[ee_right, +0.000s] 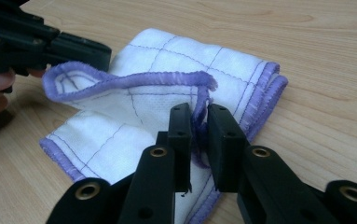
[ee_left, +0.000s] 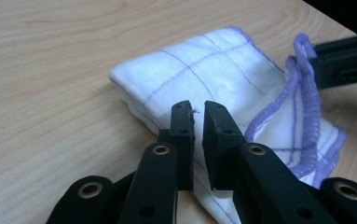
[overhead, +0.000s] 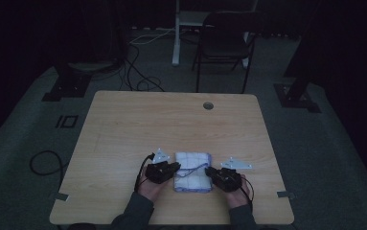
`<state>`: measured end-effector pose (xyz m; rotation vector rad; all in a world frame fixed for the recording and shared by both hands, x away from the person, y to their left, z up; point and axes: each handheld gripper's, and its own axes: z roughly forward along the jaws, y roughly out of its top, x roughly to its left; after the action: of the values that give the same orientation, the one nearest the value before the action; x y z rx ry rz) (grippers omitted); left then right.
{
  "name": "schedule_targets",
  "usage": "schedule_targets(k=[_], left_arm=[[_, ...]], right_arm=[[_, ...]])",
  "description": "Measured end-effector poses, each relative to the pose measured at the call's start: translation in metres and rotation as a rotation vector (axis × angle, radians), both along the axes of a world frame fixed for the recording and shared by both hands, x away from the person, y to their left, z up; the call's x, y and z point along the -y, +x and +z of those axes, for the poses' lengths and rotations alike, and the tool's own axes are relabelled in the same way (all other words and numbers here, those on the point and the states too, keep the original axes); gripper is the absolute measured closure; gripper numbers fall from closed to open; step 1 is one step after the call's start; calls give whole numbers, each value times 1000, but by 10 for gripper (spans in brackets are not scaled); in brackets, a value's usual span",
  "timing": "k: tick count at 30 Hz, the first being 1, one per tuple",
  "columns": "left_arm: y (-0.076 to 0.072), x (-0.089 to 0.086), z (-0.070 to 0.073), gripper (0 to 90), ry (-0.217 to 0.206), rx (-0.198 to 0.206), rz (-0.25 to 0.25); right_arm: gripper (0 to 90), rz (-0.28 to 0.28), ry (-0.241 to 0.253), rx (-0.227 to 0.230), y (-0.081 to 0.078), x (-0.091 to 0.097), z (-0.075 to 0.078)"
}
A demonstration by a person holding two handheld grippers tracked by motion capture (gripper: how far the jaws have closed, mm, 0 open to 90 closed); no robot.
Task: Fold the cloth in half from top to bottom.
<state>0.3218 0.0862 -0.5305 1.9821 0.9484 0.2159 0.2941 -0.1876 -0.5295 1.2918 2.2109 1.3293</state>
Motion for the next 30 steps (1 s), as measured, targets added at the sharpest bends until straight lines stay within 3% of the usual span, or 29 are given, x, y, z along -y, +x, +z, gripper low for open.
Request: schedule_targets(k=[7, 17, 27, 30], left_arm=[[-18, 5, -4, 827, 49, 17, -56], [-27, 3, -10, 823, 65, 15, -71], [-33, -3, -10, 778, 79, 31, -72], [-32, -9, -7, 750, 75, 38, -61]], right_arm=[[721, -7, 28, 11, -1, 6, 3], [667, -41, 39, 44, 2, 15, 9], [643, -51, -3, 41, 10, 16, 6], [631, -76, -32, 37, 18, 21, 2]])
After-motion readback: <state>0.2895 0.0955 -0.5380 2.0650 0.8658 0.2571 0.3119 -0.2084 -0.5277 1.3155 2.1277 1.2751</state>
